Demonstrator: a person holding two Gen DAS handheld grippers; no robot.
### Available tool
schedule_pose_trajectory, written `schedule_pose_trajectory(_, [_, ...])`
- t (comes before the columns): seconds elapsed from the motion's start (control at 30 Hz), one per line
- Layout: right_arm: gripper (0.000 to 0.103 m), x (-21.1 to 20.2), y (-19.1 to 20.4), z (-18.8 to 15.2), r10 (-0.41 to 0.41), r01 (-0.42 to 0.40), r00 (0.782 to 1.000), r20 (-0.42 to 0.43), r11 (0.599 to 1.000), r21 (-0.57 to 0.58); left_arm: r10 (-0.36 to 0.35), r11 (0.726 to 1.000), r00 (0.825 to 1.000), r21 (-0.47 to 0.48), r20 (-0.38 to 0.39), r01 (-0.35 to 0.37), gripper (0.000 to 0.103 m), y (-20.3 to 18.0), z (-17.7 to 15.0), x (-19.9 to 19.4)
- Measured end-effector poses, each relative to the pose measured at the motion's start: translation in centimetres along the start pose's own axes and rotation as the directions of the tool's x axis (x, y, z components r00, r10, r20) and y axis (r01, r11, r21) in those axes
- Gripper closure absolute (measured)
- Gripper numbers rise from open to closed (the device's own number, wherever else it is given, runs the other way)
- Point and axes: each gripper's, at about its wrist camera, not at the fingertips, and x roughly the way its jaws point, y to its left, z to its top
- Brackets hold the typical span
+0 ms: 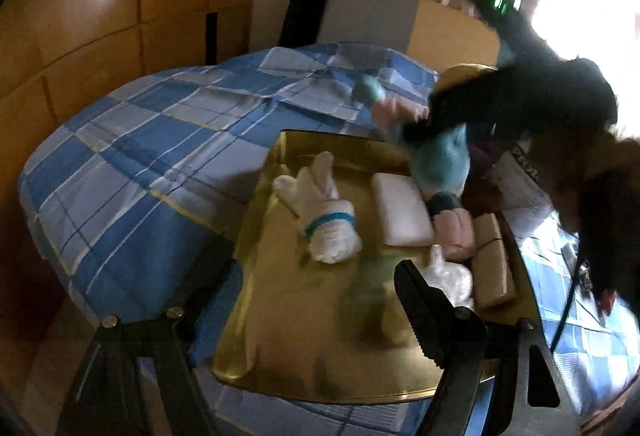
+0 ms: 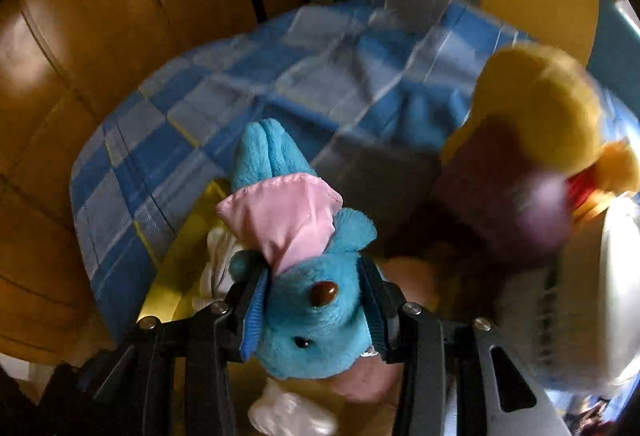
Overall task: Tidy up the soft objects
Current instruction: 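Grasp the blue plush toy with the right gripper and carry it to the tray, then lower the blue plush toy onto the sponge and open the right gripper, then move both tools back from the tray to the remaining pile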
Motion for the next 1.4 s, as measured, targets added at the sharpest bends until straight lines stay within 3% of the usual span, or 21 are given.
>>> schedule_pose_trajectory(0.1, [0.054,3.0,1.0,-1.0,-0.012,0.012,0.999,-0.051,1.000,0.003,0.014,1.000,1.000,-0.020,-0.007,-0.014,0.024,0.8,-0.1,0.2])
schedule_pose_trajectory(0.2, [0.044,4.5,1.5,-1.6,0.064,-0.062,0.995,-0.078,0.998,0.031,0.021,0.999,1.000,-0.023,-0.013,-0.022,0.024,1.1,-0.1,0.4])
schedule_pose_trajectory(0.37, [0.036,3.8,2.3,-1.9,0.114,-0.113,0.991,-0.071,0.993,0.018,0.021,0.999,1.000,-0.026,-0.016,-0.021,0.024,1.1,-0.2,0.5])
schedule_pose_trajectory(0.83, [0.033,-2.4,1.3,-5.1,0.045,-0.041,0.993,0.114,0.999,-0.031,0.017,1.000,1.000,0.023,0.006,-0.017,0.024,-0.6,-0.6,-0.8])
schedule_pose_trajectory(1.13, [0.033,-7.0,-0.1,-9.4,-0.009,0.029,0.973,0.230,0.996,-0.081,-0.004,0.997,1.000,0.081,0.011,0.003,0.024,-2.5,-1.0,-1.5])
schedule_pose_trajectory(1.4, [0.033,-10.9,-4.4,-12.6,-0.067,0.078,0.953,0.296,0.997,-0.024,-0.032,0.990,0.999,0.141,0.006,0.031,0.024,-4.9,-1.4,-1.8])
